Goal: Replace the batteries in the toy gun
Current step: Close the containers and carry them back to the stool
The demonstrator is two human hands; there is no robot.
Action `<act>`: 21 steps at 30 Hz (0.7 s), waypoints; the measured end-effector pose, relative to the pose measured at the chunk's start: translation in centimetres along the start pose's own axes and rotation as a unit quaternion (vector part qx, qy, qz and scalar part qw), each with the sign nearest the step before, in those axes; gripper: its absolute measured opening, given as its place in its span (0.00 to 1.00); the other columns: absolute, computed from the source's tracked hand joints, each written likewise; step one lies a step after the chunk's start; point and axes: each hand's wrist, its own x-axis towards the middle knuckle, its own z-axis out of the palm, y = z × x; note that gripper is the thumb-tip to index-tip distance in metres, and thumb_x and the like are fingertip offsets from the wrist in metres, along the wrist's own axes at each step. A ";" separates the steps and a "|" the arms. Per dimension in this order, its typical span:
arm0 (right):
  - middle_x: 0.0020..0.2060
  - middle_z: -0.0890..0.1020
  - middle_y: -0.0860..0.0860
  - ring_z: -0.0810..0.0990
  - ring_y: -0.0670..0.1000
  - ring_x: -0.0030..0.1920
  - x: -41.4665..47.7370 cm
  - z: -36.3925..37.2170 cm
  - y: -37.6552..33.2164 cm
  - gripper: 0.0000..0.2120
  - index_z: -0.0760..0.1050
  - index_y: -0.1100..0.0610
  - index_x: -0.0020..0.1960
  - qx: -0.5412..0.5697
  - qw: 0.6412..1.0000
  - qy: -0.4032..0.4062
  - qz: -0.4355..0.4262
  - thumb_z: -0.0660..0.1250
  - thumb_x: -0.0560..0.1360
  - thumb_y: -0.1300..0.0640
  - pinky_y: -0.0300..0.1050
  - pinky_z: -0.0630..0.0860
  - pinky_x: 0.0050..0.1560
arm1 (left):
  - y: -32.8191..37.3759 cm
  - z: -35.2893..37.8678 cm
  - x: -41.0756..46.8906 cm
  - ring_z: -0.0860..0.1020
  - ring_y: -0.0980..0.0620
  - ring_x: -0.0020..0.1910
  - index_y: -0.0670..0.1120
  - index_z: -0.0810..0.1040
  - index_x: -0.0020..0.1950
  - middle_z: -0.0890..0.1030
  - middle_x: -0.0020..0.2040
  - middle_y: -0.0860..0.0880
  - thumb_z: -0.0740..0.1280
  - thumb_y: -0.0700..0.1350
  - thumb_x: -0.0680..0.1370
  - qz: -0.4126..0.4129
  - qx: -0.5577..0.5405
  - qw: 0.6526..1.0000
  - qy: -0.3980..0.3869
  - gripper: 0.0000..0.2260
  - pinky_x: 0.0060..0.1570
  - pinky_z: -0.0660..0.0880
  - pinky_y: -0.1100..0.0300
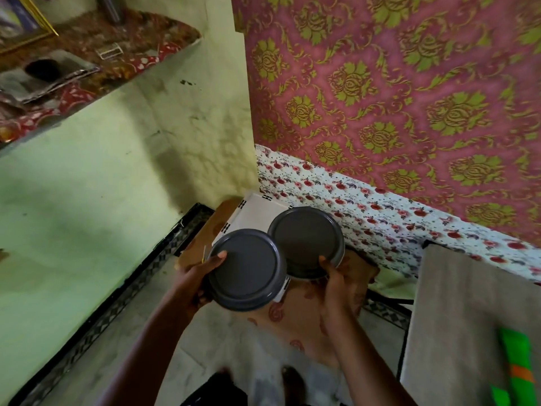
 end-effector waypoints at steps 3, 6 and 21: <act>0.62 0.84 0.57 0.84 0.60 0.58 2.8 2.3 2.2 0.23 0.78 0.58 0.69 -0.017 1.000 0.019 0.006 0.75 0.75 0.54 0.56 0.83 0.58 | 0.5 -1.8 2.5 0.63 0.52 0.18 0.40 0.77 0.37 0.67 0.22 0.47 0.77 0.49 0.72 -0.016 0.024 1.000 -0.003 0.15 0.20 0.62 0.64; 0.58 0.85 0.56 0.84 0.59 0.57 4.7 5.3 4.0 0.19 0.81 0.58 0.65 -0.032 0.999 0.023 0.009 0.74 0.75 0.55 0.58 0.81 0.61 | 2.0 -3.8 5.2 0.67 0.54 0.18 0.38 0.80 0.46 0.72 0.22 0.50 0.75 0.45 0.76 -0.025 0.047 0.998 -0.032 0.11 0.19 0.64 0.65; 0.48 0.81 0.55 0.81 0.56 0.46 9.0 14.1 10.8 0.14 0.79 0.61 0.59 0.013 0.989 0.144 0.021 0.74 0.75 0.59 0.48 0.79 0.38 | 4.0 -13.0 19.3 0.61 0.51 0.22 0.40 0.78 0.43 0.64 0.26 0.45 0.82 0.57 0.65 -0.087 0.170 0.968 -0.161 0.24 0.24 0.59 0.61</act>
